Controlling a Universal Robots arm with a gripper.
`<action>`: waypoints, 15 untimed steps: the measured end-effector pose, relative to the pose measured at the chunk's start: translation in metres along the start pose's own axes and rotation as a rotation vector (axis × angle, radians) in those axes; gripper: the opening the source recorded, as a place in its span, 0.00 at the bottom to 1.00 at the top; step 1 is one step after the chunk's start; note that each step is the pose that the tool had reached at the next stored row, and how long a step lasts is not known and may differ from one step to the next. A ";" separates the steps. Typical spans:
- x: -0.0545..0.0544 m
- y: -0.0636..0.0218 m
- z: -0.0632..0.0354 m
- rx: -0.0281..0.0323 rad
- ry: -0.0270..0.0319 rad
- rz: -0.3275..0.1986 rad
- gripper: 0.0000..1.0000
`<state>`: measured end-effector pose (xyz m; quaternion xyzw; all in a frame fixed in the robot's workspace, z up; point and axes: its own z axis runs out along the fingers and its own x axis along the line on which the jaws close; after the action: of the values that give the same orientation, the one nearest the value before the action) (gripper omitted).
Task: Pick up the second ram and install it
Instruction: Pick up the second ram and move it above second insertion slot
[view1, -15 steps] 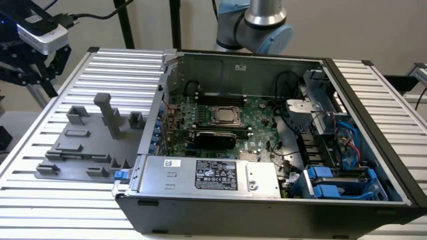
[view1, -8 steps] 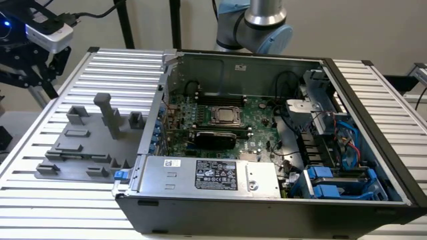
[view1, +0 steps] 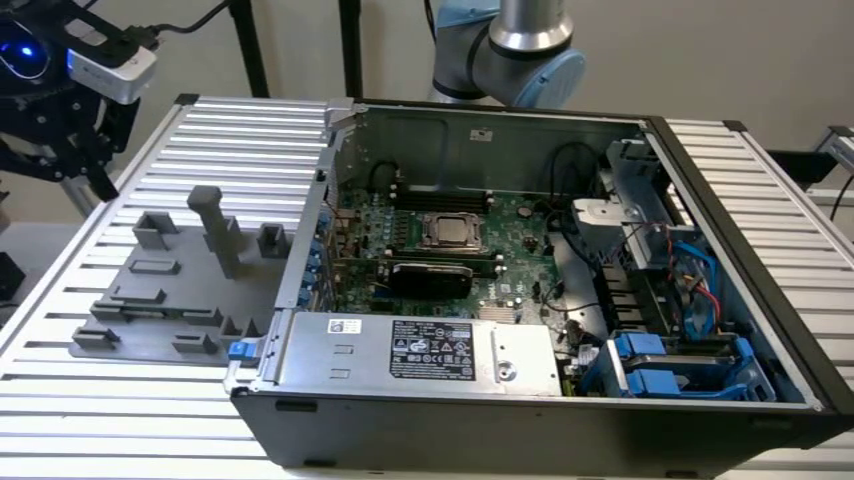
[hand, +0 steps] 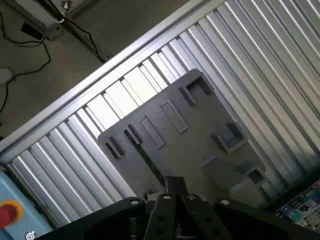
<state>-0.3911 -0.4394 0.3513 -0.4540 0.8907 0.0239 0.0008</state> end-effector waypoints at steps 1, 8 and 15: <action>0.000 0.0000 0.0004 -0.0004 0.0008 -0.018 0.11; 0.000 -0.0002 0.0035 -0.0033 0.0059 -0.145 0.11; 0.000 -0.0003 0.0066 -0.0063 0.0114 -0.273 0.11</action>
<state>-0.3911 -0.4394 0.3447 -0.5713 0.8204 0.0238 -0.0025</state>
